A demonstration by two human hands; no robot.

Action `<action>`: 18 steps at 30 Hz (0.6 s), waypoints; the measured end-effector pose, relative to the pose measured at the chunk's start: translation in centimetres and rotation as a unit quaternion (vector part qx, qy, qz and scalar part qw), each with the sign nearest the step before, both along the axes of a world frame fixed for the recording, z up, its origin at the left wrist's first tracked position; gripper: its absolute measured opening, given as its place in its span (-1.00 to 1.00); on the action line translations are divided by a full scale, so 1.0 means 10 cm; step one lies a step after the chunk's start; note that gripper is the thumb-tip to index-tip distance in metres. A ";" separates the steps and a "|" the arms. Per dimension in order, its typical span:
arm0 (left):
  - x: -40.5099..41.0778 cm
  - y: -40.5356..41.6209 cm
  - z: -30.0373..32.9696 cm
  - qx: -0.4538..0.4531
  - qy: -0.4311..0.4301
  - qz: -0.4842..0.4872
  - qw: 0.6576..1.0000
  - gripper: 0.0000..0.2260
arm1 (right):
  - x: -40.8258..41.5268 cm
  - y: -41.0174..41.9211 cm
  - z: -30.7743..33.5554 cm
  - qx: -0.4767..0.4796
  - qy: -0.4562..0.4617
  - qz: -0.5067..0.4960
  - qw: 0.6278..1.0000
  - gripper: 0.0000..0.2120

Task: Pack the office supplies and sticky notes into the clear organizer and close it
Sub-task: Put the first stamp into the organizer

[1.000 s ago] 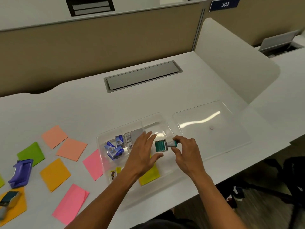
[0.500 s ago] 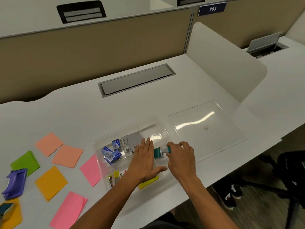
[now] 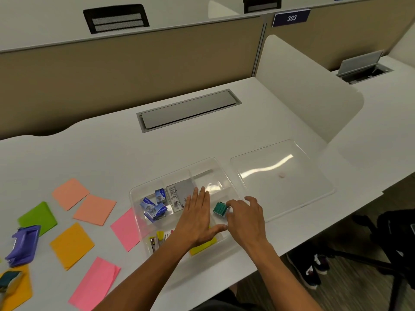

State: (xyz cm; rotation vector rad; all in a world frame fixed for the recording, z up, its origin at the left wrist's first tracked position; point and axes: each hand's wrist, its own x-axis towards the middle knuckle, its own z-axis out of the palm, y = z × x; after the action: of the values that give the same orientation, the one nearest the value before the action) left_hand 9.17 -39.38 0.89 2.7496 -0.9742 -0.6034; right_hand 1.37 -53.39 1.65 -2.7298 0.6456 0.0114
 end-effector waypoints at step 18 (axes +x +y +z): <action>-0.01 0.76 0.15 -0.060 -0.043 0.103 0.992 -0.07 | 0.44 0.57 0.13 0.055 -0.061 0.155 0.984 -0.35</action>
State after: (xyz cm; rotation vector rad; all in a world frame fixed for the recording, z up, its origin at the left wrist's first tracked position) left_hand 9.04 -31.81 2.43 2.7403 -0.7056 -0.3823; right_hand 5.78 -47.65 2.99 -2.6698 0.1757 -0.0456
